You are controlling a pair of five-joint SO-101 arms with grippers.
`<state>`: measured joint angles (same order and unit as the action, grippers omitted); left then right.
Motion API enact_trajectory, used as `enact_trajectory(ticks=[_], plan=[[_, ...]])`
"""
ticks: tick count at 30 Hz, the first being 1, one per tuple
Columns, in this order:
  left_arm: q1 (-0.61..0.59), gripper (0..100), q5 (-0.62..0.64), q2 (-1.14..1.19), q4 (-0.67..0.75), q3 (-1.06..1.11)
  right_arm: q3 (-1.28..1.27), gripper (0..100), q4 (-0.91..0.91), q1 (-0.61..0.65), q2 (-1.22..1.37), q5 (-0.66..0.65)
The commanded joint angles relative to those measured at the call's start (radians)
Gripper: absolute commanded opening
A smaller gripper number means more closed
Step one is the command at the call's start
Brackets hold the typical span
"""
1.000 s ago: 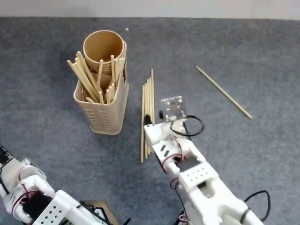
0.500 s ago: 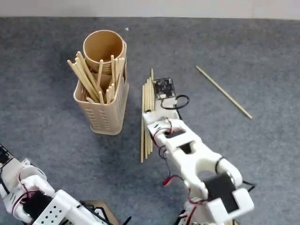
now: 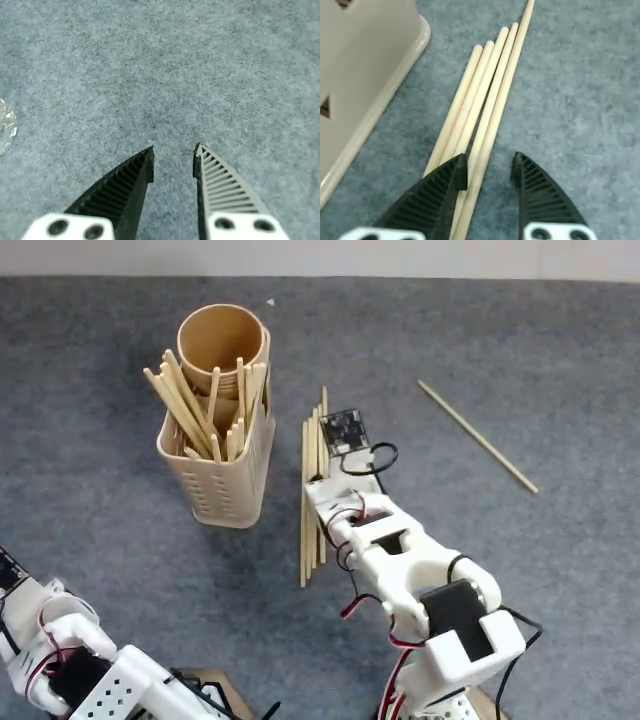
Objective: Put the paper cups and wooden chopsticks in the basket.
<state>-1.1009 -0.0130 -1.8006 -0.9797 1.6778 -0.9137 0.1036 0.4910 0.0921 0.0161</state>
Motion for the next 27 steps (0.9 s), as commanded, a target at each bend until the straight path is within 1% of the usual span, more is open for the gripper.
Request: enact_trajectory(ticks=[1, 3, 5, 6, 7, 8, 12, 16, 18, 19, 21, 23, 25, 27], plan=[[-0.015, 16, -0.012, -0.001, -0.005, 0.018, 0.015, 15.6, -0.013, 0.019, -0.048, 0.003], [-0.015, 16, -0.012, -0.001, -0.005, 0.018, 0.021, 13.9, -0.116, 0.027, -0.039, 0.005], [-0.015, 16, -0.012, -0.002, -0.005, 0.018, 0.084, 6.8, -0.234, 0.025, -0.007, 0.005], [-0.015, 16, -0.012, -0.004, -0.005, 0.018, 0.128, 1.5, -0.295, 0.021, 0.015, 0.005], [-0.015, 16, -0.012, -0.004, -0.005, 0.018, 0.171, 0.0, -0.358, 0.012, 0.036, 0.005], [-0.015, 16, -0.012, -0.004, -0.005, 0.018, 0.217, 1.4, -0.424, 0.001, 0.058, 0.005], [-0.015, 16, -0.014, -0.001, -0.005, 0.018, 0.397, 0.5, -0.622, -0.016, 0.087, 0.003], [0.004, 16, -0.014, -0.008, 0.002, 0.018, 0.518, 0.5, -0.662, -0.028, 0.016, 0.005], [0.082, 16, -0.021, -0.008, 0.006, 0.016, 0.553, 0.5, -0.659, -0.028, -0.058, 0.005], [0.131, 16, -0.049, -0.008, 0.011, 0.018, 0.567, 0.5, -0.659, -0.028, -0.091, 0.005], [0.257, 16, -0.123, -0.008, 0.011, 0.018, 0.595, 0.5, -0.657, -0.028, -0.170, 0.006], [0.386, 16, -0.166, -0.008, 0.011, 0.018, 0.630, 0.5, -0.641, -0.028, -0.240, 0.006], [0.487, 16, -0.169, -0.008, 0.009, 0.018, 0.665, 0.5, -0.607, -0.025, -0.305, 0.006], [0.556, 16, -0.170, -0.007, 0.009, 0.018, 0.704, 0.5, -0.565, -0.022, -0.361, 0.006]])
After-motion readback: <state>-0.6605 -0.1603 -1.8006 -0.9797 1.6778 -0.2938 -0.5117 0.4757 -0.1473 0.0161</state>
